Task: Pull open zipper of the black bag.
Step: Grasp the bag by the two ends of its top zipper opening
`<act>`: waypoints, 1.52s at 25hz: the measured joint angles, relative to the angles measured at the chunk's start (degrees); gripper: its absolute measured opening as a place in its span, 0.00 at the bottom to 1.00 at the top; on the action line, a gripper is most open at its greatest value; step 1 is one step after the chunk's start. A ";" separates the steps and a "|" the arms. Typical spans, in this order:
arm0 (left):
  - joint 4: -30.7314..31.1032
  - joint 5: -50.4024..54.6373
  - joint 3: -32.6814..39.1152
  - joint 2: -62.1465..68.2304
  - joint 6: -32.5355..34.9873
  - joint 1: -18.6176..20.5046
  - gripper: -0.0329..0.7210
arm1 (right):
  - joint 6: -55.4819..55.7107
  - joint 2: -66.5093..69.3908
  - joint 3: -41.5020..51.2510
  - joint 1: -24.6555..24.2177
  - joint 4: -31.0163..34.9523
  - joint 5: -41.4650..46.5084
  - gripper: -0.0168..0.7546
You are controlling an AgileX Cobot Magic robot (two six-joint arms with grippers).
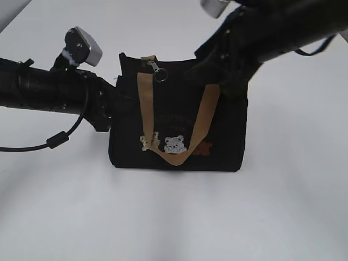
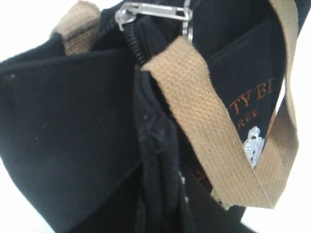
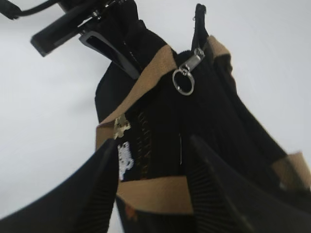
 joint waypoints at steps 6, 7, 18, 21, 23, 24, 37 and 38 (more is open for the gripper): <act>0.00 -0.05 0.00 0.00 0.00 -0.02 0.13 | -0.61 11.02 -9.92 4.65 -8.78 -1.64 0.49; 0.00 -0.05 0.00 0.00 0.00 -0.02 0.13 | -0.64 11.99 -10.76 5.15 -9.14 -2.48 0.49; 0.00 -0.35 0.00 0.00 -0.05 -0.02 0.13 | -0.76 16.46 -11.97 7.03 -10.38 -10.12 0.21; 0.00 -0.53 0.00 0.00 -0.11 -0.02 0.13 | 1.84 16.40 -12.08 7.05 -10.45 -10.39 0.05; 0.00 -0.53 0.00 0.00 -0.11 -0.02 0.13 | 5.06 15.90 -12.20 6.92 -10.45 -9.45 0.03; 0.00 -0.48 0.00 0.00 -0.11 -0.02 0.13 | 6.45 15.52 -12.20 6.64 -10.45 -8.61 0.02; -0.31 2.56 -0.27 0.00 0.00 -0.98 0.13 | 33.86 8.11 -12.20 -14.12 -9.65 20.33 0.02; -0.31 2.56 -0.27 0.00 0.00 -0.98 0.13 | 36.85 8.07 -12.20 -15.07 -9.71 21.24 0.02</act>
